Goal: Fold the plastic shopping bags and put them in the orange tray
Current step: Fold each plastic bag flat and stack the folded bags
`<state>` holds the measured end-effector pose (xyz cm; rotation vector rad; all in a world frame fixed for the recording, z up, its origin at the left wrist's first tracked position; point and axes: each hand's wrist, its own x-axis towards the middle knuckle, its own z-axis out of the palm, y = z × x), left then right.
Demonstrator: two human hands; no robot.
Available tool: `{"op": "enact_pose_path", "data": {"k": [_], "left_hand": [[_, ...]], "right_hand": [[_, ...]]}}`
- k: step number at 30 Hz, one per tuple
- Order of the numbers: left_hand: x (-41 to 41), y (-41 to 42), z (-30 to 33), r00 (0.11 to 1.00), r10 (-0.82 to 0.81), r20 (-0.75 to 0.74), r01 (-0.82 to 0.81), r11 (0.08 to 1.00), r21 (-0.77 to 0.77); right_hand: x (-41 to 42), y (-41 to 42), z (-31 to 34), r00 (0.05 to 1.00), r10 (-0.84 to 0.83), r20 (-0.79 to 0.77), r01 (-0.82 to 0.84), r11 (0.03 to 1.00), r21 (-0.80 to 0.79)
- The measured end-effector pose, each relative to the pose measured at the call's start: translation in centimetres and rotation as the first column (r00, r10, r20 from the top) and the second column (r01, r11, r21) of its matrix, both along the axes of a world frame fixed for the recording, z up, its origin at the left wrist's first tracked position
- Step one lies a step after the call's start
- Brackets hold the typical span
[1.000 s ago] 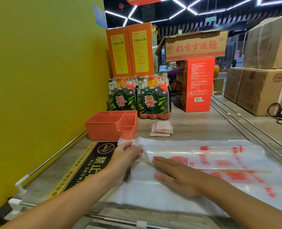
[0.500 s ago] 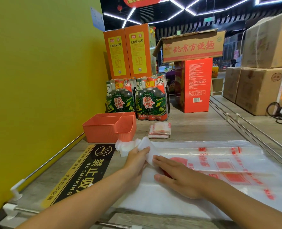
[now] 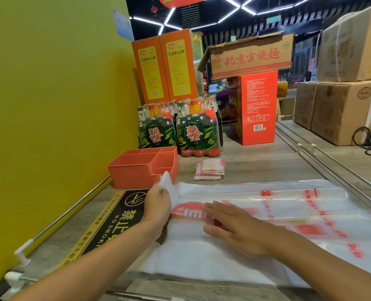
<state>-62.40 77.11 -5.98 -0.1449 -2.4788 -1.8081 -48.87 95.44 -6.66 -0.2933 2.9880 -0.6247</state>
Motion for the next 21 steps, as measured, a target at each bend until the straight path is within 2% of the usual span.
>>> {"op": "enact_pose_path", "data": {"k": [3, 5, 7, 11, 13, 16, 21], "left_hand": [[0.4, -0.3, 0.2, 0.992, -0.065, -0.107, 0.049, 0.988, -0.144], [1.6, -0.1, 0.5, 0.970, -0.208, -0.125, 0.173, 0.954, -0.244], [2.5, 0.2, 0.2, 0.921, -0.371, -0.121, 0.292, 0.861, -0.417], [2.6, 1.2, -1.5, 0.840, -0.538, -0.069, 0.318, 0.593, -0.740], [2.7, 1.3, -2.0, 0.814, -0.581, -0.020, 0.357, 0.526, -0.772], [2.3, 1.0, -2.2, 0.780, -0.625, -0.019, 0.376, 0.493, -0.785], [1.2, -0.1, -2.9, 0.727, -0.682, 0.081, 0.355, 0.272, -0.894]], "right_hand": [[0.3, -0.1, 0.1, 0.999, -0.002, 0.054, 0.000, 1.000, 0.028], [0.4, -0.2, 0.1, 0.997, -0.001, 0.072, -0.001, 0.999, 0.032], [0.3, -0.2, 0.0, 0.998, -0.002, 0.067, 0.000, 0.999, 0.034], [0.0, -0.2, -0.3, 0.998, 0.012, 0.067, -0.014, 0.999, 0.030], [0.0, -0.1, -0.3, 0.997, 0.021, 0.077, -0.022, 1.000, 0.017], [0.0, 0.0, -0.3, 0.996, 0.025, 0.082, -0.026, 1.000, 0.010], [-0.4, 0.3, -0.7, 1.000, -0.001, 0.002, 0.001, 0.998, -0.068]]}}
